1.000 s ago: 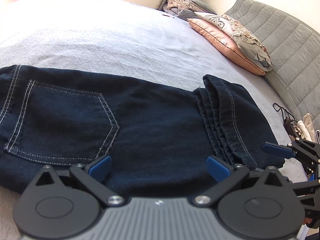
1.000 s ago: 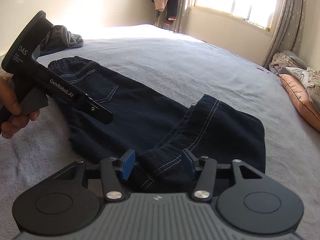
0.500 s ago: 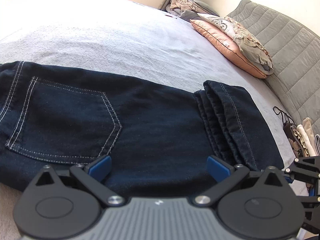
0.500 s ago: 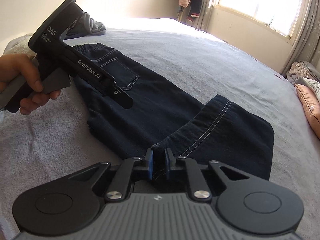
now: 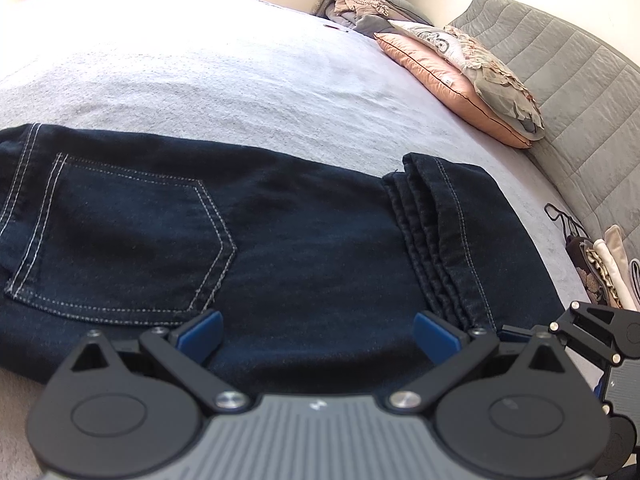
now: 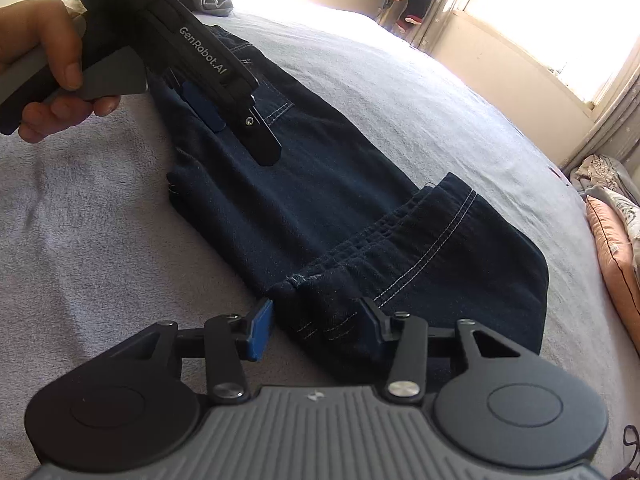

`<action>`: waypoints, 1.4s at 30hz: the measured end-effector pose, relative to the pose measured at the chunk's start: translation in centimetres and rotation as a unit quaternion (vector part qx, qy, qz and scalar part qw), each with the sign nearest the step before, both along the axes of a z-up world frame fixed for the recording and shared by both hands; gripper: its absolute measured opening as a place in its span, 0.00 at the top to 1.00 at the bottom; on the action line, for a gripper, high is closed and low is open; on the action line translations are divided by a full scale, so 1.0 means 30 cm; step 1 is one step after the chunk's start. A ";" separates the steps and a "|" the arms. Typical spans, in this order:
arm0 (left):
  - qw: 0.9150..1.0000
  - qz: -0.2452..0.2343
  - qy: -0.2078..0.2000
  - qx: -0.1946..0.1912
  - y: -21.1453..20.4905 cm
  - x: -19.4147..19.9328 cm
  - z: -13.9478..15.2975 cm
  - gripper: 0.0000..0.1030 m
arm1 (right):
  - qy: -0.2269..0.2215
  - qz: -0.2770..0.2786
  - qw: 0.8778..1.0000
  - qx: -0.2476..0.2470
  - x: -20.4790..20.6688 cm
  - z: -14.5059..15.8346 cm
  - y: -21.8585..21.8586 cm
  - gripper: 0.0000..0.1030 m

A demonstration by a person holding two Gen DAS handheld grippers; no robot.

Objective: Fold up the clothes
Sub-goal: 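Fold the gripped hem over toward the back pocket with the right gripper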

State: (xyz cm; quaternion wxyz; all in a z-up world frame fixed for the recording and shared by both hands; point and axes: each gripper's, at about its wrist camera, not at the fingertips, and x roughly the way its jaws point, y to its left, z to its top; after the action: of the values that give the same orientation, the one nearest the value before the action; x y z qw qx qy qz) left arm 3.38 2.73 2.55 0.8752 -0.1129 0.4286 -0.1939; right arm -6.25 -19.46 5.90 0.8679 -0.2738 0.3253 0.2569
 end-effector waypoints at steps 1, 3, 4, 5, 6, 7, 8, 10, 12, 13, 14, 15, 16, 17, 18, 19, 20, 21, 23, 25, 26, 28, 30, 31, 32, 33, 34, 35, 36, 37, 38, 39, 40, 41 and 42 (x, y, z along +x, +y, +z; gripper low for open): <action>1.000 0.000 0.000 0.000 -0.001 0.000 0.000 0.01 | 0.005 -0.004 1.000 0.008 0.006 0.005 -0.004 0.52; 1.000 0.001 0.001 -0.002 0.000 0.000 -0.001 0.01 | 0.017 -0.012 0.999 0.026 0.016 0.011 -0.021 0.53; 1.000 0.001 0.001 -0.002 0.000 0.000 -0.001 0.01 | 0.021 -0.014 0.999 0.032 0.021 0.011 -0.028 0.53; 1.000 0.001 0.001 -0.002 0.000 -0.001 -0.001 0.01 | 0.025 -0.015 0.999 0.036 0.025 0.008 -0.033 0.54; 1.000 0.001 0.001 0.000 -0.001 -0.001 -0.001 0.01 | 0.024 -0.014 0.999 0.034 0.027 0.002 -0.030 0.54; 1.000 0.000 0.000 0.001 -0.001 -0.002 -0.001 0.01 | 0.021 -0.011 0.999 0.028 0.026 -0.004 -0.023 0.54; 1.000 0.000 0.000 0.002 -0.002 -0.002 -0.002 0.01 | 0.016 -0.006 1.000 0.016 0.023 -0.012 -0.010 0.54; 1.000 -0.001 0.000 0.004 -0.003 -0.002 -0.001 0.01 | 0.014 -0.008 1.000 0.012 0.025 -0.011 0.000 0.57; 1.000 0.000 0.000 0.003 -0.001 -0.001 0.000 0.01 | 0.025 -0.034 0.997 0.066 0.047 0.031 -0.040 0.73; 1.000 0.000 0.001 0.002 0.000 -0.001 0.001 0.01 | 0.026 -0.049 0.994 0.099 0.057 0.056 -0.066 0.74; 1.000 0.001 0.001 0.000 0.003 0.000 0.001 0.01 | 0.023 -0.062 0.990 0.128 0.063 0.078 -0.086 0.76; 1.000 0.003 0.003 -0.003 0.007 0.001 0.001 0.01 | 0.017 -0.073 0.985 0.153 0.065 0.099 -0.102 0.77; 1.000 0.004 0.004 -0.006 0.010 0.003 0.002 0.01 | 0.009 -0.082 0.981 0.178 0.064 0.121 -0.115 0.77; 1.000 0.007 0.005 -0.009 0.014 0.004 0.002 0.01 | 0.000 -0.085 0.976 0.199 0.061 0.137 -0.122 0.77; 1.000 0.010 0.006 -0.014 0.018 0.005 0.002 0.01 | -0.009 -0.084 0.973 0.215 0.055 0.150 -0.123 0.77; 1.000 0.014 0.008 -0.021 0.024 0.007 0.003 0.01 | -0.018 -0.078 0.970 0.230 0.047 0.162 -0.119 0.77; 0.999 0.020 0.009 -0.030 0.033 0.009 0.005 0.01 | -0.023 -0.070 0.968 0.242 0.038 0.170 -0.107 0.77; 0.999 0.025 0.009 -0.042 0.044 0.010 0.008 0.01 | -0.025 -0.062 0.965 0.253 0.031 0.177 -0.093 0.77; 0.997 0.037 0.010 -0.068 0.066 0.013 0.013 0.01 | -0.027 -0.052 0.963 0.263 0.022 0.176 -0.055 0.77; 0.995 0.047 0.010 -0.093 0.085 0.014 0.014 0.01 | -0.026 -0.054 0.967 0.247 0.025 0.143 0.008 0.77; 0.993 0.049 0.014 -0.102 0.089 0.015 0.009 0.01 | -0.026 -0.055 0.969 0.238 0.026 0.126 0.039 0.77; 0.991 0.054 0.023 -0.121 0.097 0.018 -0.001 0.01 | -0.018 -0.056 0.975 0.213 0.029 0.079 0.093 0.77; 0.989 0.058 0.034 -0.135 0.102 0.020 -0.014 0.01 | -0.009 -0.052 0.978 0.201 0.024 0.051 0.125 0.77; 0.988 0.060 0.038 -0.138 0.102 0.020 -0.017 0.01 | -0.009 -0.048 0.978 0.201 0.019 0.049 0.134 0.77; 0.988 0.060 0.038 -0.139 0.101 0.020 -0.017 0.01 | -0.013 -0.042 0.977 0.208 0.011 0.060 0.135 0.77; 0.988 0.060 0.036 -0.139 0.100 0.018 -0.014 0.01 | -0.016 -0.036 0.974 0.221 0.004 0.075 0.134 0.77; 0.988 0.059 0.033 -0.139 0.098 0.016 -0.011 0.01 | -0.015 -0.033 0.973 0.228 0.003 0.085 0.136 0.77; 0.988 0.058 0.032 -0.137 0.095 0.015 -0.010 0.01 | -0.013 -0.033 0.973 0.229 0.005 0.089 0.141 0.77; 0.989 0.055 0.031 -0.134 0.087 0.013 -0.011 0.01 | -0.007 -0.035 0.974 0.222 0.012 0.079 0.149 0.77; 0.990 0.052 0.031 -0.130 0.080 0.011 -0.012 0.01 | 0.001 -0.040 0.978 0.207 0.021 0.057 0.160 0.77; 0.990 0.050 0.032 -0.127 0.073 0.011 -0.014 0.01 | 0.010 -0.045 0.979 0.199 0.030 0.032 0.168 0.76; 0.991 0.049 0.034 -0.122 0.066 0.012 -0.018 0.01 | 0.014 -0.049 0.979 0.200 0.033 0.014 0.171 0.76; 0.991 0.047 0.035 -0.120 0.061 0.014 -0.021 0.01 | 0.011 -0.049 0.979 0.199 0.030 0.013 0.175 0.76; 0.991 0.046 0.034 -0.118 0.058 0.015 -0.023 0.01 | 0.004 -0.047 0.980 0.196 0.025 0.020 0.181 0.76; 0.992 0.045 0.033 -0.117 0.056 0.016 -0.023 0.01 | -0.001 -0.047 0.979 0.200 0.021 0.028 0.179 0.76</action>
State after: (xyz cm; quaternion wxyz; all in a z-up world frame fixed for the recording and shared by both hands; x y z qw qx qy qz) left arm 3.87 4.41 1.85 0.8496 -0.2396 0.4258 -0.1988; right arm -5.61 -14.10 6.75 0.9168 -0.0792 0.2786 0.2751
